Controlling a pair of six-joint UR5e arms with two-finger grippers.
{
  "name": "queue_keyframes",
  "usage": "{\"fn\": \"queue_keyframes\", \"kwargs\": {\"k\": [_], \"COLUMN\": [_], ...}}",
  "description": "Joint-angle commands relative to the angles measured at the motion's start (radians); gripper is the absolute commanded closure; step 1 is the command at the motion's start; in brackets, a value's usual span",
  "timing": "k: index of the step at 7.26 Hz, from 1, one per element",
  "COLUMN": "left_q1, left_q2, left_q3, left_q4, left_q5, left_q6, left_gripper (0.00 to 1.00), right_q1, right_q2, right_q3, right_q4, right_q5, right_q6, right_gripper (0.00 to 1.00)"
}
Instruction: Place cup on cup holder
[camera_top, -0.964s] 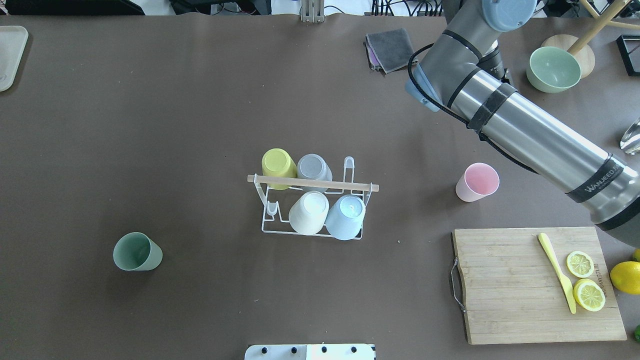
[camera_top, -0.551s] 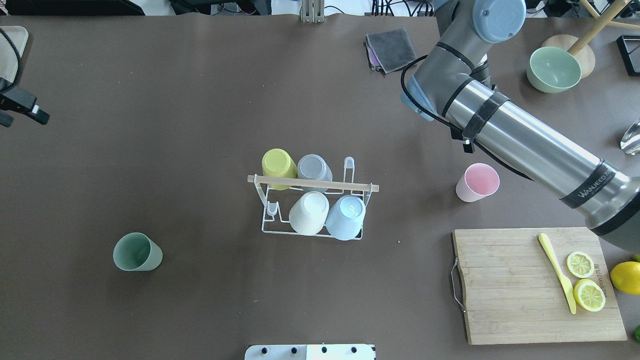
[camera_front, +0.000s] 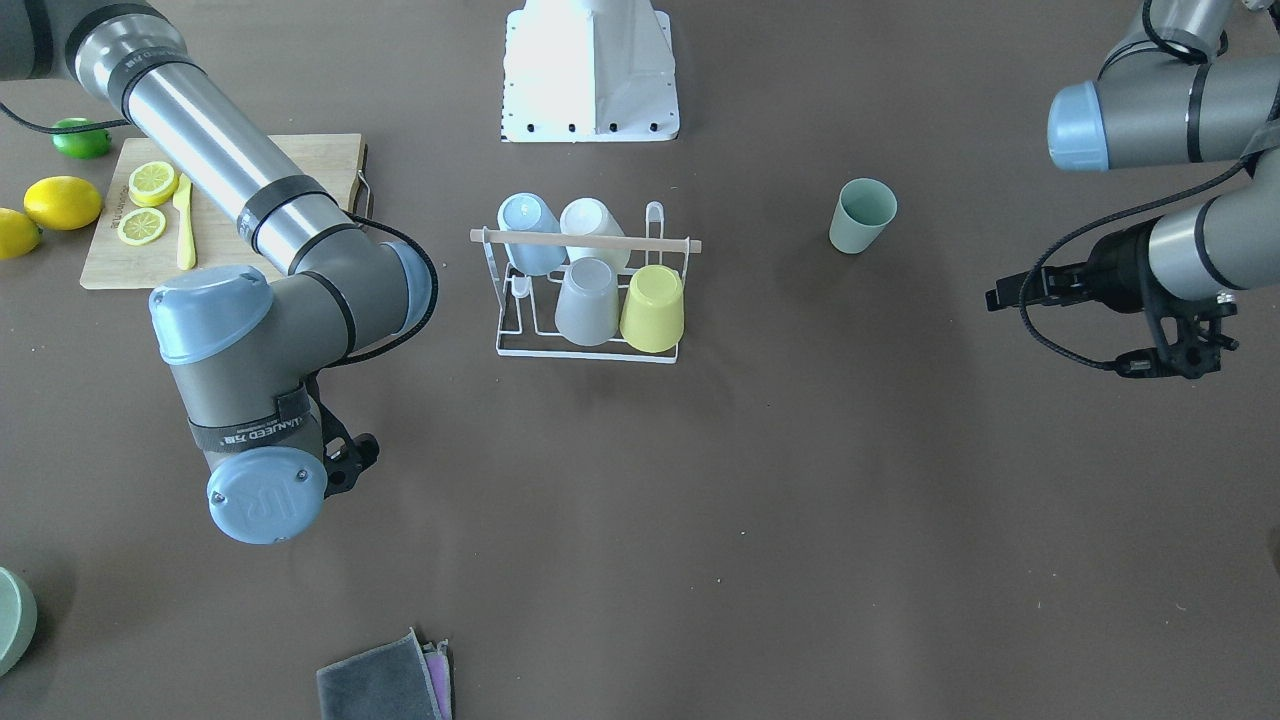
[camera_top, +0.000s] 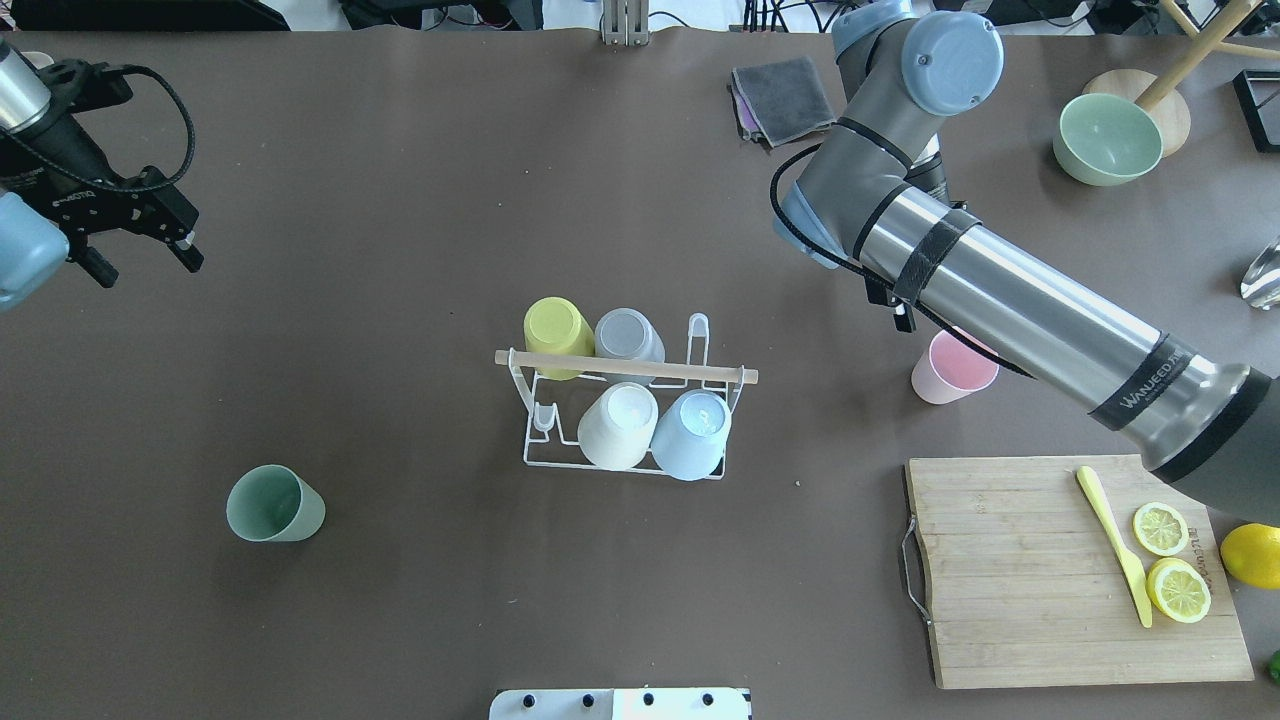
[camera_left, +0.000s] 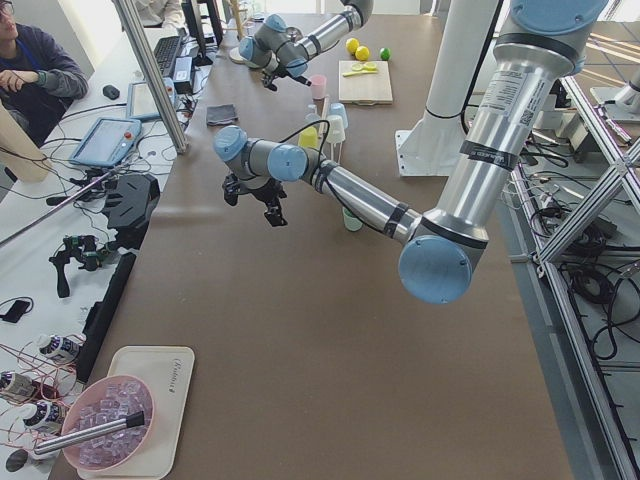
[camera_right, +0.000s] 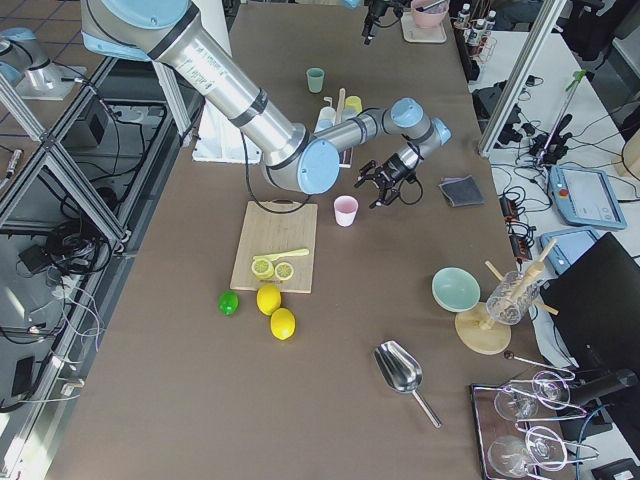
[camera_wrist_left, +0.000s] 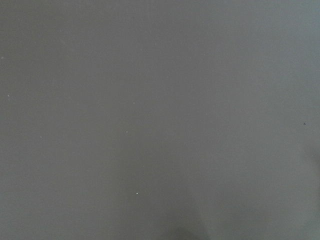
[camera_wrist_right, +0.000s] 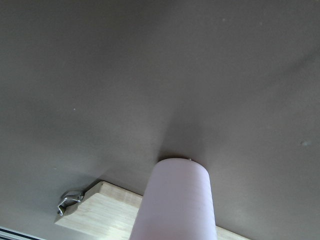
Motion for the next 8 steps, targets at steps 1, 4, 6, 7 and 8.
{"fn": "queue_keyframes", "kwargs": {"k": [1, 4, 6, 7, 8], "left_q1": [0.054, 0.096, 0.131, 0.156, 0.177], "left_q2": [-0.079, -0.082, -0.088, -0.082, -0.082], "left_q3": [0.111, 0.191, 0.252, 0.289, 0.311], "left_q4": [0.102, 0.138, 0.178, 0.178, 0.179], "left_q5": [-0.059, -0.145, -0.199, -0.231, -0.247], "left_q6": [0.0, 0.05, 0.123, 0.169, 0.189], "left_gripper": [0.02, 0.02, 0.02, 0.02, 0.02], "right_q1": [-0.015, -0.051, -0.051, -0.051, -0.051], "right_q2": [0.026, 0.02, 0.017, 0.013, 0.013], "right_q3": [-0.063, -0.092, -0.112, -0.114, -0.124], "right_q4": [0.001, 0.001, 0.002, 0.002, 0.002], "right_q5": [-0.004, -0.018, -0.034, -0.044, -0.041], "right_q6": [0.0, -0.01, -0.018, -0.018, -0.02], "right_gripper": [0.05, 0.05, 0.05, 0.05, 0.05]}}
